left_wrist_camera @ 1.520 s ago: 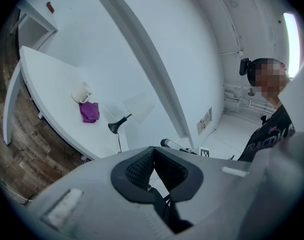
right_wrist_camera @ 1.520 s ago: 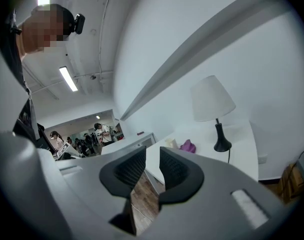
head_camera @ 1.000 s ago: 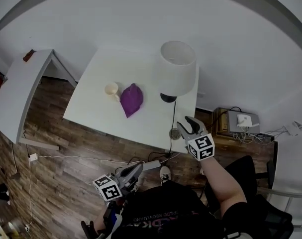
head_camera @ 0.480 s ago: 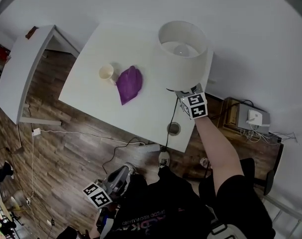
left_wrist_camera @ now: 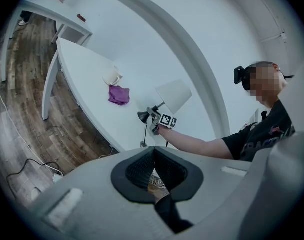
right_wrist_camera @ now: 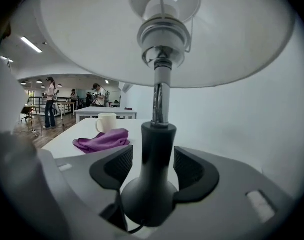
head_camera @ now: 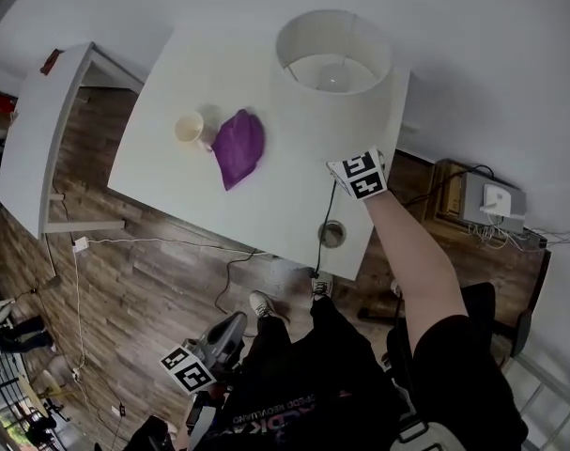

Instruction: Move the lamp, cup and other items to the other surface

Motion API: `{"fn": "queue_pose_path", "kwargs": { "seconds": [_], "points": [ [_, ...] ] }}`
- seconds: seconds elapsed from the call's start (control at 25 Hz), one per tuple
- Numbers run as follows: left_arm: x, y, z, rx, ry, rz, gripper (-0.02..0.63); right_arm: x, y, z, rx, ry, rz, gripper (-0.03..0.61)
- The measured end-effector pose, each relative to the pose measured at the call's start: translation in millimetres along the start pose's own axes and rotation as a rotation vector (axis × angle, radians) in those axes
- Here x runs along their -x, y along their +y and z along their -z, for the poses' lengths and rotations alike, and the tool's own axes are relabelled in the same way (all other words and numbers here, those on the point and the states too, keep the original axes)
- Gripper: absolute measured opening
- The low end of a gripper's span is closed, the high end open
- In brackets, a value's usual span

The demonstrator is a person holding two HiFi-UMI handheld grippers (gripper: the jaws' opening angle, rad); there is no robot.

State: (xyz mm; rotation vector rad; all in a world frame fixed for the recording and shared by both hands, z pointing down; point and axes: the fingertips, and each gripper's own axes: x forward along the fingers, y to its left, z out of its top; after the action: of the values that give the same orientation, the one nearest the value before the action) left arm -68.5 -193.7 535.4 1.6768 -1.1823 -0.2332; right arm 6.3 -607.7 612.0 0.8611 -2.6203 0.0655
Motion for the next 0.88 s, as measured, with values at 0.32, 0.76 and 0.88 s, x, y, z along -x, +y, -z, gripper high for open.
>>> {"fn": "queue_pose_path", "kwargs": {
  "seconds": [0.32,0.76,0.88],
  "points": [
    [14,9,2,0.012,0.009,-0.038,-0.002,-9,-5,-12,0.009,-0.036,0.023,0.167],
    [18,12,9,0.034,-0.001,-0.048,-0.002,-10,-6,-10,-0.031,-0.043,0.029,0.132],
    [19,14,10,0.036,0.000,-0.042,-0.002,-7,-8,-12,-0.040,-0.038,0.049,0.130]
  ]
}}
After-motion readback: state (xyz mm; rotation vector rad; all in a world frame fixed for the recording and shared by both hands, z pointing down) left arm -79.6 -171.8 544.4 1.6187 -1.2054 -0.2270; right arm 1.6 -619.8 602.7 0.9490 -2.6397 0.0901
